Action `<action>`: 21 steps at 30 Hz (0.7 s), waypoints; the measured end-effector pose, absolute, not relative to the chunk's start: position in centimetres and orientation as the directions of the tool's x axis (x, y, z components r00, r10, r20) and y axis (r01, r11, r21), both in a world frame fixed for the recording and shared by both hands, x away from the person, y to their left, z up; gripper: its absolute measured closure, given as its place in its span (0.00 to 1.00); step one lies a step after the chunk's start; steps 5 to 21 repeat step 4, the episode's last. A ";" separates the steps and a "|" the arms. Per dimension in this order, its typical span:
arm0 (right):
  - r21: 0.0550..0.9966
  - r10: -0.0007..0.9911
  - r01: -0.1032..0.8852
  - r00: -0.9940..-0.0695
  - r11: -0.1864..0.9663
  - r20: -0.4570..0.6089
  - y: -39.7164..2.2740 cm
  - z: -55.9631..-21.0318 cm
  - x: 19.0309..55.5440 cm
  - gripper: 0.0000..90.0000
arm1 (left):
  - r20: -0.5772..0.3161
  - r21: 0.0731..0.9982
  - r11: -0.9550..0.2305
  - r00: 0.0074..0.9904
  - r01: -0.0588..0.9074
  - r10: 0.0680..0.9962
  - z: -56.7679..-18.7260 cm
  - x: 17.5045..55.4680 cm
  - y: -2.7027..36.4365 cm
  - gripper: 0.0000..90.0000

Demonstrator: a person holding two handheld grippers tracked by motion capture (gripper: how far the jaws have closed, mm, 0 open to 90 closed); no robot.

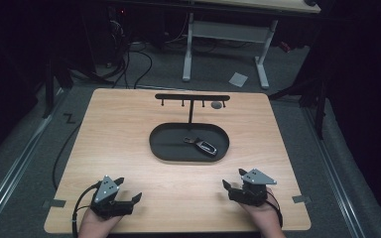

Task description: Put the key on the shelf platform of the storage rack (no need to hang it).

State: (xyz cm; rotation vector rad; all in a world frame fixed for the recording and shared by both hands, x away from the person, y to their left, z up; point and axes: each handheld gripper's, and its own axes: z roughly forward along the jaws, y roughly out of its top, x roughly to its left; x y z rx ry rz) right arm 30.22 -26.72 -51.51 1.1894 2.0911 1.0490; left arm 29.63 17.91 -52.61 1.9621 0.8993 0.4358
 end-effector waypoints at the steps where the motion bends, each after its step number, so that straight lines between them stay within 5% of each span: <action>1: 0.820 0.874 0.482 -0.484 0.310 -0.046 -26.8 -51.6 30.3 0.28 | -0.048 0.847 -0.328 0.674 0.419 0.737 -52.6 29.6 17.8 0.17; 21: 0.822 0.876 0.482 -0.480 0.304 -0.042 -27.0 -51.6 30.3 0.28 | -0.045 0.846 -0.332 0.676 0.417 0.735 -52.6 29.5 17.8 0.17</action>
